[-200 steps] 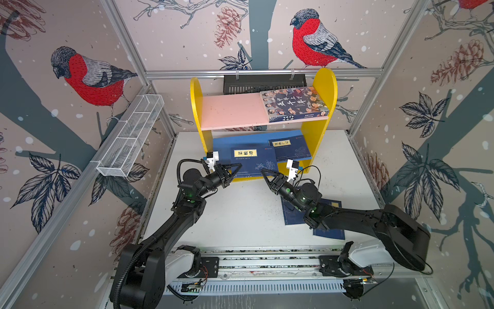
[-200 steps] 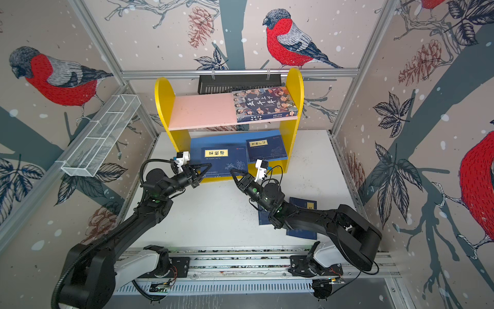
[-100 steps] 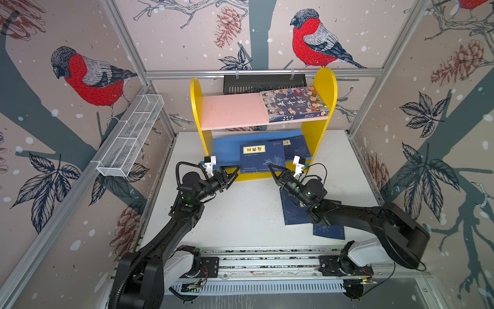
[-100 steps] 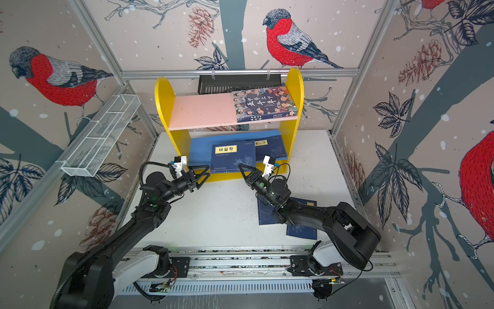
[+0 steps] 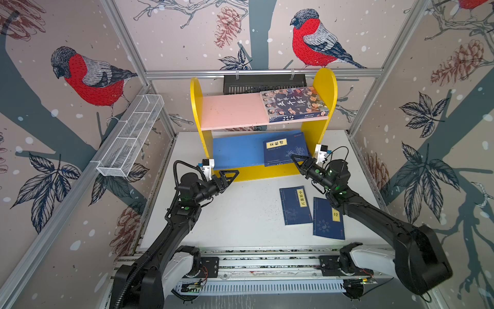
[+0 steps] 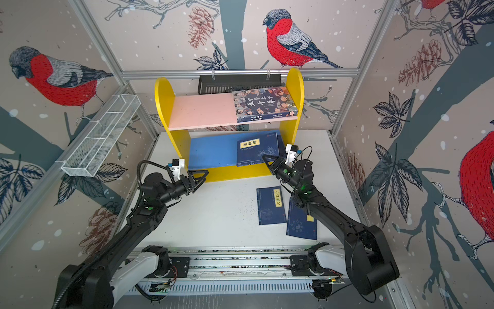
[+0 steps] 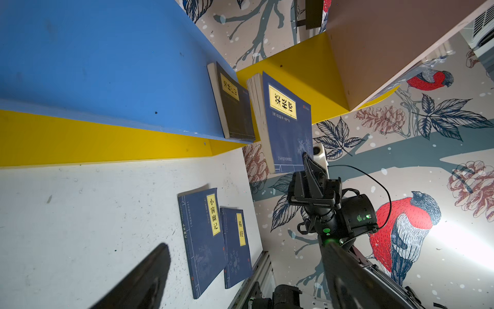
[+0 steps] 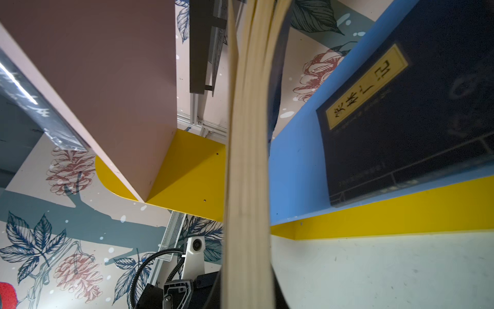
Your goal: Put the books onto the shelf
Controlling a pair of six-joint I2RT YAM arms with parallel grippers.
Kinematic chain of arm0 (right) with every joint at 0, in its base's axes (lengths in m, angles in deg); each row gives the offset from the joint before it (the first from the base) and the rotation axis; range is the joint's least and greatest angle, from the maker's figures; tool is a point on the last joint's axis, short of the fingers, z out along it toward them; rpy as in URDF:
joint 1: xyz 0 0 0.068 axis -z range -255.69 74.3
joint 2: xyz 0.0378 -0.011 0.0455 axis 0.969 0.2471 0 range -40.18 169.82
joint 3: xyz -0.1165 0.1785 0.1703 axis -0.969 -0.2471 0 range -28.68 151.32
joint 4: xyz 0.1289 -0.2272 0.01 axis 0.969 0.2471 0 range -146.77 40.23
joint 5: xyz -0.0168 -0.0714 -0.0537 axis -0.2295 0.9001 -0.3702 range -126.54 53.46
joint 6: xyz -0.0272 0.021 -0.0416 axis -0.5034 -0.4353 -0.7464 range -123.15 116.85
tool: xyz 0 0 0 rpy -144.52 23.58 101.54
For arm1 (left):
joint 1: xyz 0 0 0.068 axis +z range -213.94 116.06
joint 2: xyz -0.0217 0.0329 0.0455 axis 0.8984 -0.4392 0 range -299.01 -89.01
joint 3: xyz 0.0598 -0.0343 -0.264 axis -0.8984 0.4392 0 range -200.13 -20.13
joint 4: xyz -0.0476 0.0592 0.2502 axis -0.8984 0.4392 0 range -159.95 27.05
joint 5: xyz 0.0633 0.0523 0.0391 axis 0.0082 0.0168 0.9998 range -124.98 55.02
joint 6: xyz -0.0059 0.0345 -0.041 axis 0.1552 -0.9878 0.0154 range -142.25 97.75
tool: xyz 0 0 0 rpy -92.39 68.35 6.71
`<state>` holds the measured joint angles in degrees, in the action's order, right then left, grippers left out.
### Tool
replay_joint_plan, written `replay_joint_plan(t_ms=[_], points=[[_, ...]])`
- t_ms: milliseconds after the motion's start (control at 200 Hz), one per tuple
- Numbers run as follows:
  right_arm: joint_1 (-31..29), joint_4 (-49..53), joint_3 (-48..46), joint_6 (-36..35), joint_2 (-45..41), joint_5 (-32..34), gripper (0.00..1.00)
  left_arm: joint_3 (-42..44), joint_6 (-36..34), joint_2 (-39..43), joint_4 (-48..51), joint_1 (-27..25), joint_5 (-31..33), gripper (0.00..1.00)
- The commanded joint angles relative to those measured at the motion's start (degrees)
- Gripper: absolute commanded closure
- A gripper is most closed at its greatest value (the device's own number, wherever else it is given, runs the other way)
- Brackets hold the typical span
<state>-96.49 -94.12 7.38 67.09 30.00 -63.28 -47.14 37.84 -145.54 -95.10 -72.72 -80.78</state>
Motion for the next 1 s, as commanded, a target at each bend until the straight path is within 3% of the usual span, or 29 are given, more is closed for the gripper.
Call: replay_joint_plan(t_ms=[0, 385, 996], points=[[1.36, -1.19, 0.27, -1.62, 1.03, -4.35, 0.98, -0.99, 1.08, -1.33, -3.77, -0.02, -1.67, 0.11], [5.51, -15.27, -0.5, 5.26, 11.01, -7.51, 0.98, -1.44, 3.98, -2.31, -7.77, -0.27, -2.92, 0.11], [8.57, -18.36, -1.37, 7.9, 15.87, -7.29, 0.95, -0.33, 4.65, -0.36, -8.7, -0.27, -3.22, 0.11]])
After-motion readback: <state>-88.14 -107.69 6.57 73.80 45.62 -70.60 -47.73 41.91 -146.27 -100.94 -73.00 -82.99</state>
